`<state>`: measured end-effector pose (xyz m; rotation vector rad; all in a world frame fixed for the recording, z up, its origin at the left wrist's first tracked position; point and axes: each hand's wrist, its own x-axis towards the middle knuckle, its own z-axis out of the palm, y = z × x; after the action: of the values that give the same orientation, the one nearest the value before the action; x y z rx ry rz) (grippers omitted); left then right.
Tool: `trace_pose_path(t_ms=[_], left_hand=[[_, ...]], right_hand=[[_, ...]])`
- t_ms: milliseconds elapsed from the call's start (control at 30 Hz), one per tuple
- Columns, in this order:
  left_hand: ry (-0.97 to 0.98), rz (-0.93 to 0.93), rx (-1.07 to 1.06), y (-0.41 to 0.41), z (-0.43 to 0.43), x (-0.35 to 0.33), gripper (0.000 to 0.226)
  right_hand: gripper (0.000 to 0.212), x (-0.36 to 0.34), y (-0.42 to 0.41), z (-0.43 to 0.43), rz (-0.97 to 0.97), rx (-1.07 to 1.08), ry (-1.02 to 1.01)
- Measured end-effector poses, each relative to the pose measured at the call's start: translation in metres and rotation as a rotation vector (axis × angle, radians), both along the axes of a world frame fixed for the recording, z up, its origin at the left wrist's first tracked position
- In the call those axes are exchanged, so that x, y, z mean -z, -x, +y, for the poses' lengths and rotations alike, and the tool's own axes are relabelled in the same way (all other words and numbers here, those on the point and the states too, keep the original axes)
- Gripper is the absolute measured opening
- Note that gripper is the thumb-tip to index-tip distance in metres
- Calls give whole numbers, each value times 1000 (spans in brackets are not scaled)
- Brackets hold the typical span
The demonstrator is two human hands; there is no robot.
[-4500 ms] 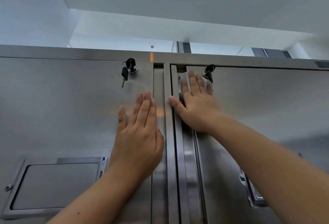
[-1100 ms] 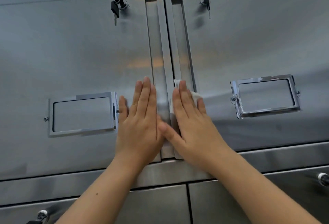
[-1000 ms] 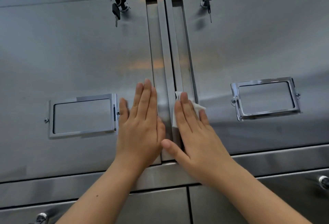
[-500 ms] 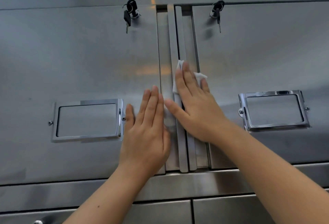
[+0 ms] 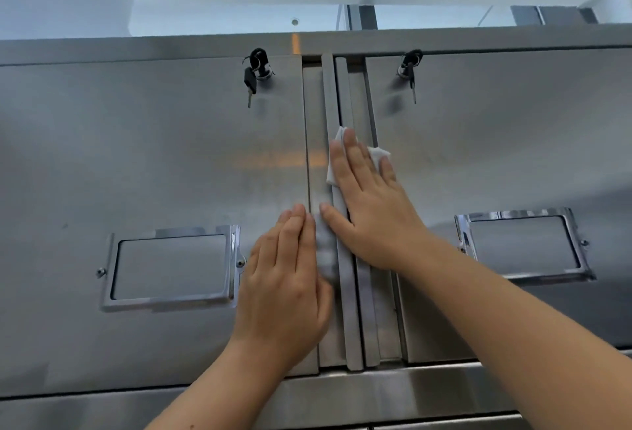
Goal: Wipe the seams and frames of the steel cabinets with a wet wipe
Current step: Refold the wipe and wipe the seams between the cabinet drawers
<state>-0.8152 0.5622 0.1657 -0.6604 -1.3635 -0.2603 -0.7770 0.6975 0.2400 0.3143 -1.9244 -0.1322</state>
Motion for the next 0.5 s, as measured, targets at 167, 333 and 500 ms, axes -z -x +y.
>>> trace_pose_path(t_ms=[167,333,500], left_hand=[[38,-17,-32,7,0,-34,67],[31,-26,-77,14,1,-43,71],[22,2,-78,16,1,-43,67]], right_hand=[[74,-26,-2,0,-6,34,1],[73,-67,-2,-9,10,54,58],[69,-50,0,-5,7,8,46]])
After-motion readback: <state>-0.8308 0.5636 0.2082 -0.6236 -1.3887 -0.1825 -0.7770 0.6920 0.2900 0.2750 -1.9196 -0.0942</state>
